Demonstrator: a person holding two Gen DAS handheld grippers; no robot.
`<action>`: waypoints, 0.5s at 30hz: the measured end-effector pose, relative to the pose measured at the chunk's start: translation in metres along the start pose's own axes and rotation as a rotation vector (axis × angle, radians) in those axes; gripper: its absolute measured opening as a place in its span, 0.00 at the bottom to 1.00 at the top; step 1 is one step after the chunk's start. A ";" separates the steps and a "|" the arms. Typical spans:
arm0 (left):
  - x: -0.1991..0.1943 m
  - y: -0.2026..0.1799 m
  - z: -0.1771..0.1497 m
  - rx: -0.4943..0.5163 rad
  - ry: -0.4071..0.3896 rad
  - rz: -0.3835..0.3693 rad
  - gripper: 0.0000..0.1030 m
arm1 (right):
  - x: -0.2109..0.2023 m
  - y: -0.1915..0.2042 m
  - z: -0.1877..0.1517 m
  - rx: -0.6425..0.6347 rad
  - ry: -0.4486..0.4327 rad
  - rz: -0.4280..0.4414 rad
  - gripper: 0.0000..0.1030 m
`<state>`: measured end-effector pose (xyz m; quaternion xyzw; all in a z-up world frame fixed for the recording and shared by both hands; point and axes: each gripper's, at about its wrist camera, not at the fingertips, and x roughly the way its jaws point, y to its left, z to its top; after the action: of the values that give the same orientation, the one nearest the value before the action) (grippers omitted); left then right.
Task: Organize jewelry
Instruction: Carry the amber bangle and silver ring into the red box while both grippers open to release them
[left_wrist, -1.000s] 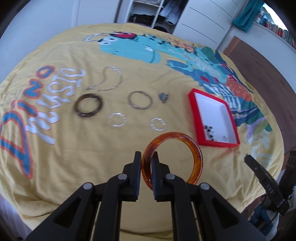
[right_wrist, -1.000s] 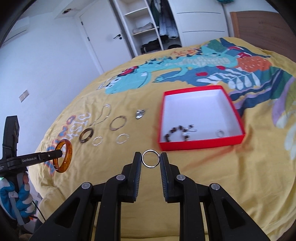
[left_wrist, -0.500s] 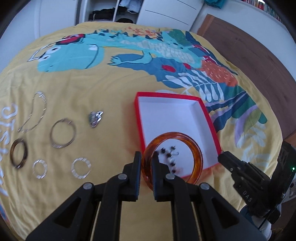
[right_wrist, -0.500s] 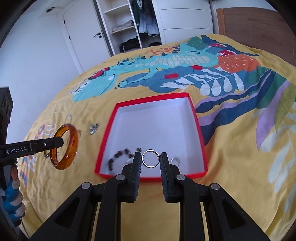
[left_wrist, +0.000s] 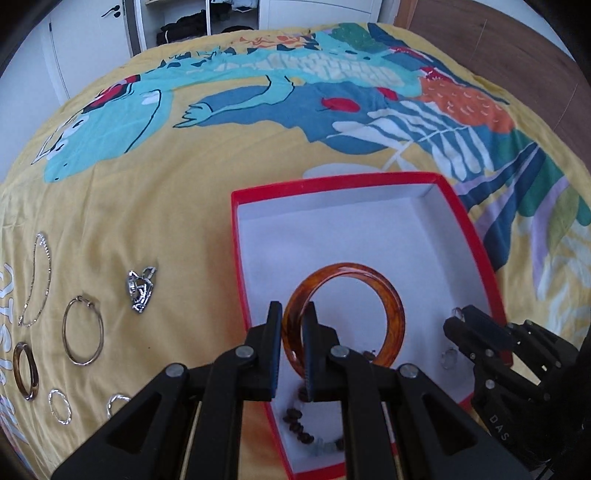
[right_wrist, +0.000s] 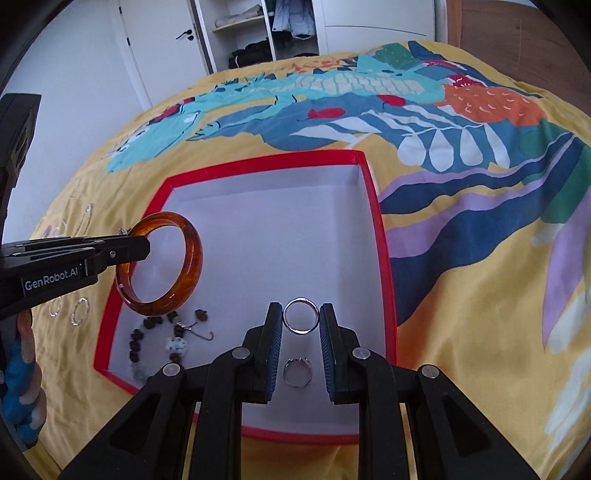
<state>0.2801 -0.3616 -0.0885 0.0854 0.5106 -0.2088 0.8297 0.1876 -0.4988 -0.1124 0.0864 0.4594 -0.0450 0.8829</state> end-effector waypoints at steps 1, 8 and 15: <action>0.005 -0.001 -0.001 0.001 0.008 0.006 0.09 | 0.003 0.000 0.001 -0.007 0.004 -0.001 0.19; 0.025 -0.004 -0.002 0.002 0.026 0.042 0.09 | 0.014 0.005 0.002 -0.058 0.026 -0.033 0.19; 0.034 -0.007 0.007 0.017 0.036 0.075 0.11 | 0.021 0.010 0.005 -0.105 0.041 -0.075 0.19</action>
<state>0.2960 -0.3787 -0.1152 0.1152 0.5202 -0.1800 0.8269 0.2048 -0.4898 -0.1257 0.0233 0.4822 -0.0521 0.8742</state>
